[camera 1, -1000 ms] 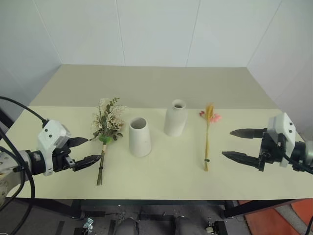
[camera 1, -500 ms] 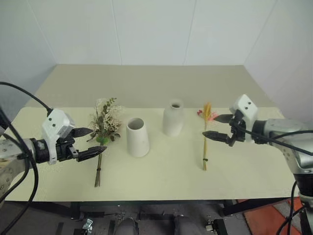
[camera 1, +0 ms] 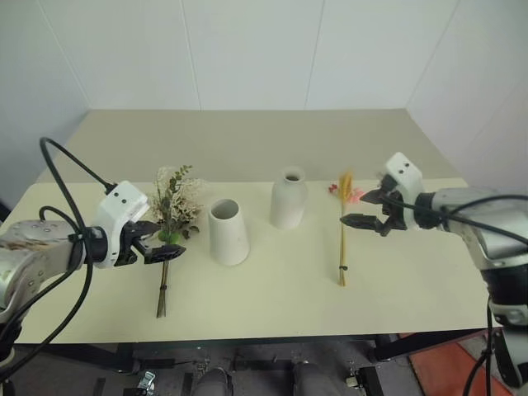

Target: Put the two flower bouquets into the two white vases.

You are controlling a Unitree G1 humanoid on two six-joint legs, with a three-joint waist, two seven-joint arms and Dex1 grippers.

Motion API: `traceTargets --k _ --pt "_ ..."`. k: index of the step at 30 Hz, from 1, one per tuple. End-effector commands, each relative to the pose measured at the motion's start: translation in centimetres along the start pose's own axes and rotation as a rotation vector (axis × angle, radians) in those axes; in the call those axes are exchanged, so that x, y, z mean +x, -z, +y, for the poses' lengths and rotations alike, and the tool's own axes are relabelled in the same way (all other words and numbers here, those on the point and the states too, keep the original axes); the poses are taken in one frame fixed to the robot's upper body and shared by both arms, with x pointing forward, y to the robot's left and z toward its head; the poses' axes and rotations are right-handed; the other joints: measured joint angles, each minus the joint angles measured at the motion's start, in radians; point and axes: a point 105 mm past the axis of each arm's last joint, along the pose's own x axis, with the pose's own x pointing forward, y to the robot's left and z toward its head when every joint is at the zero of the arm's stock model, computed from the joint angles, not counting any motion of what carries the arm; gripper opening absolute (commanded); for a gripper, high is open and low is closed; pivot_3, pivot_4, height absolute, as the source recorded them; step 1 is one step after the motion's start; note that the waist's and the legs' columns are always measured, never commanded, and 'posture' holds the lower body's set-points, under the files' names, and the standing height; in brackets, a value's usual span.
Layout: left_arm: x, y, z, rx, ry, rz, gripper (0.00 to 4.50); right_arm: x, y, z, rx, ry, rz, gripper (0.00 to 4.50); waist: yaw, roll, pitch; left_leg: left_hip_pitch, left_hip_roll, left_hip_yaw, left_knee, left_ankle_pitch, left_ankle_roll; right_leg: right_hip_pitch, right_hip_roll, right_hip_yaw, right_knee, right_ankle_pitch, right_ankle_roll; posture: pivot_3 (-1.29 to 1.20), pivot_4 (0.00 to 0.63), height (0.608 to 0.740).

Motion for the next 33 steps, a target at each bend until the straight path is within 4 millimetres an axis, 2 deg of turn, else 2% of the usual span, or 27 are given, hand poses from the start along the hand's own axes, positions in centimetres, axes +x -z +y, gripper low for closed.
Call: traceTargets --k 1,4,7,14,17,22,26,28,30,32,33 --pt "-1.5 -2.9 -1.1 0.107 0.055 -0.19 4.48 0.5 -0.1 -0.6 0.119 0.03 0.093 4.5 0.0 0.0 0.0 0.0 0.0 0.0 0.0 0.0 0.0 0.0 0.0 0.0 0.0 0.0 0.0 0.0 0.15 0.74" --pt "-2.3 -4.0 -2.0 0.167 0.117 -0.311 4.48 1.4 0.1 -0.7 0.226 0.022 0.162 4.5 0.003 0.0 0.0 -0.001 0.0 0.0 0.0 0.0 0.0 0.0 0.0 0.0 0.0 0.0 0.0 0.0 0.15 0.74" --pt "-3.3 -5.2 -2.8 0.223 0.183 -0.473 4.48 2.5 0.8 -1.3 0.263 0.065 0.233 4.5 0.005 0.0 0.0 -0.001 -0.001 0.0 0.0 0.0 0.0 0.0 -0.001 0.0 -0.001 0.0 0.0 0.0 0.15 0.74" --pt "-4.5 -6.0 -3.7 0.275 0.295 -0.609 4.48 5.6 2.6 -2.5 0.287 0.164 0.34 4.5 0.002 0.0 0.0 -0.001 0.0 0.0 0.0 0.0 0.0 0.0 0.0 0.0 0.0 0.0 0.0 0.0 0.15 0.74" --pt "-4.6 -5.9 -3.8 0.284 0.299 -0.613 4.5 6.5 2.7 -3.0 0.232 0.203 0.328 3.93 0.0 0.0 0.0 0.0 0.0 0.0 0.0 0.0 0.0 0.001 0.0 0.0 0.0 0.001 0.0 0.0 0.15 0.74" --pt "-4.9 -5.7 -3.9 0.292 0.288 -0.6 4.5 5.9 1.0 -4.2 0.258 0.255 0.218 2.21 -0.001 0.0 0.0 0.0 0.0 0.0 0.0 0.0 0.0 0.0 0.0 0.0 0.0 0.001 0.0 0.0 0.15 0.74" --pt "-5.0 -5.4 -3.9 0.293 0.283 -0.588 4.5 4.5 -1.2 -5.5 0.33 0.326 0.053 0.77 0.0 0.0 0.0 -0.001 0.0 0.0 0.0 0.0 0.0 0.0 0.0 0.0 0.0 0.001 0.0 0.0 0.15 0.74" --pt "-5.0 -5.4 -3.9 0.292 0.286 -0.587 4.5 3.5 -3.5 -6.4 0.369 0.381 -0.118 0.14 0.0 0.0 0.0 -0.001 0.0 0.0 0.0 0.0 0.0 0.0 0.0 0.0 0.0 0.001 0.0 0.0 0.15 0.74" --pt "-5.0 -5.4 -3.8 0.289 0.291 -0.588 4.5 1.7 -6.3 -7.3 0.409 0.442 -0.35 0.04 -0.001 0.0 0.0 -0.001 0.0 0.0 0.0 0.0 0.0 0.0 0.0 0.0 0.0 0.001 0.0 0.0 0.15 0.74" --pt "-5.0 -5.5 -3.8 0.287 0.303 -0.585 4.5 -1.0 -10.1 -7.0 0.388 0.434 -0.627 0.04 -0.001 0.0 0.0 -0.001 0.0 0.0 0.0 0.0 0.0 0.0 0.0 0.0 0.0 0.001 0.0 0.0 0.15 0.74" --pt "-5.0 -5.5 -3.7 0.286 0.307 -0.584 4.5 -2.0 -11.2 -6.6 0.376 0.425 -0.716 0.04 -0.001 0.001 0.001 -0.001 0.0 -0.001 0.0 0.0 0.0 0.0 0.0 0.0 0.0 0.001 0.0 0.0 0.15 0.74"
